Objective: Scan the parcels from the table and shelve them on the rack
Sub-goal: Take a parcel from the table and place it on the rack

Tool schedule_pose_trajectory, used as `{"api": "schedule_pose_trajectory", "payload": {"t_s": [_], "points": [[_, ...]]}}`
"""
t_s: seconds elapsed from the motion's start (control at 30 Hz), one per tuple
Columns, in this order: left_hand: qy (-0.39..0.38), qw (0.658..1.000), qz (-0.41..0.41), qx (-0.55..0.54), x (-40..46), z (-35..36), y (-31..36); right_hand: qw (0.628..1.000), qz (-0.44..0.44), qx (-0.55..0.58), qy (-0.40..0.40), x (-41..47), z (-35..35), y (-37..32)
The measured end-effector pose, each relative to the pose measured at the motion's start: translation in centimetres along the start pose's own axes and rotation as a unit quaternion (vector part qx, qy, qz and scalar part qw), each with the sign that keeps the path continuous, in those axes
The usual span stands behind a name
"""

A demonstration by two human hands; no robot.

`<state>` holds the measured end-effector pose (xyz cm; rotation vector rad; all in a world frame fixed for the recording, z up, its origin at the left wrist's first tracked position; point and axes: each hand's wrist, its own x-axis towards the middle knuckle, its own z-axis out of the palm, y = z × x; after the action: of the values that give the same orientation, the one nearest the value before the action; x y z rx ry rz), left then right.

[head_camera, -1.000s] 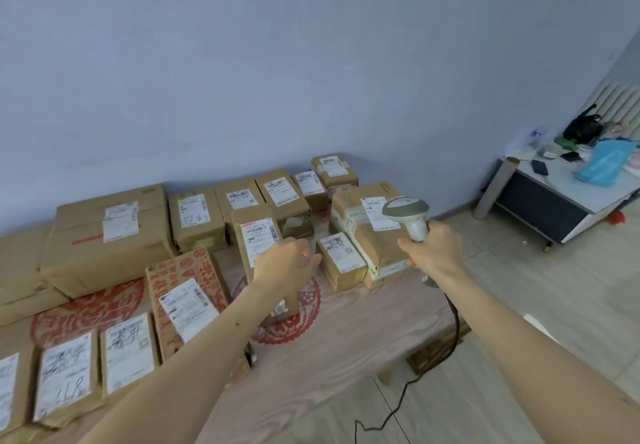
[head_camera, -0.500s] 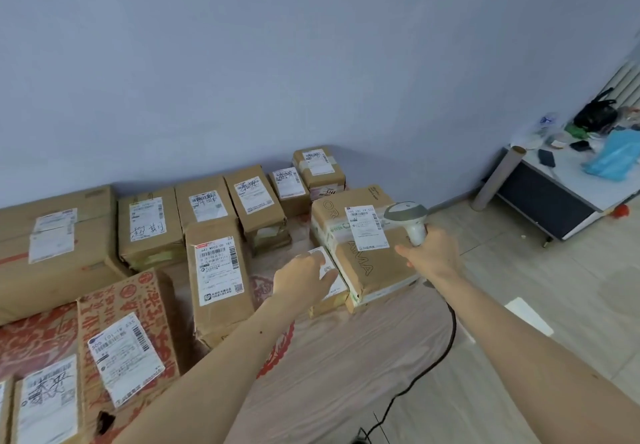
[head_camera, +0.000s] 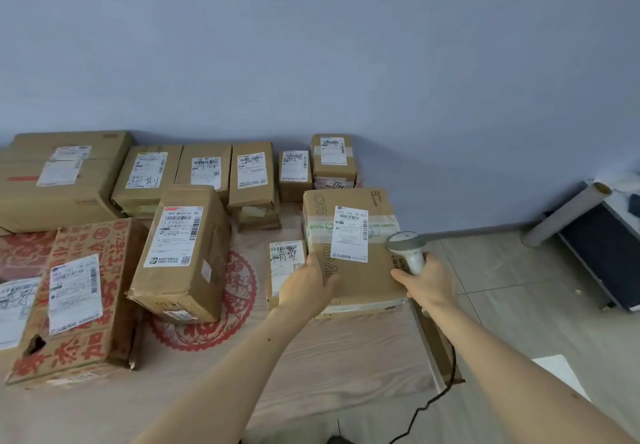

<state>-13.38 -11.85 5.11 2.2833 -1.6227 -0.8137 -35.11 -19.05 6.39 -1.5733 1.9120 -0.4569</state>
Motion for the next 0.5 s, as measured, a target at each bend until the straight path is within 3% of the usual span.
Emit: {"api": "schedule_pose_trajectory", "payload": {"t_s": [0.27, 0.5], "points": [[0.046, 0.996, -0.045, -0.062, -3.0, 2.1, 2.0, 0.999, -0.022, 0.008, -0.023, 0.2, -0.6, 2.6], [0.003, 0.98, -0.09, -0.177, -4.0, 2.7, 0.0, 1.0, -0.008, -0.013, -0.017, -0.6, -1.7, 5.2]]}}
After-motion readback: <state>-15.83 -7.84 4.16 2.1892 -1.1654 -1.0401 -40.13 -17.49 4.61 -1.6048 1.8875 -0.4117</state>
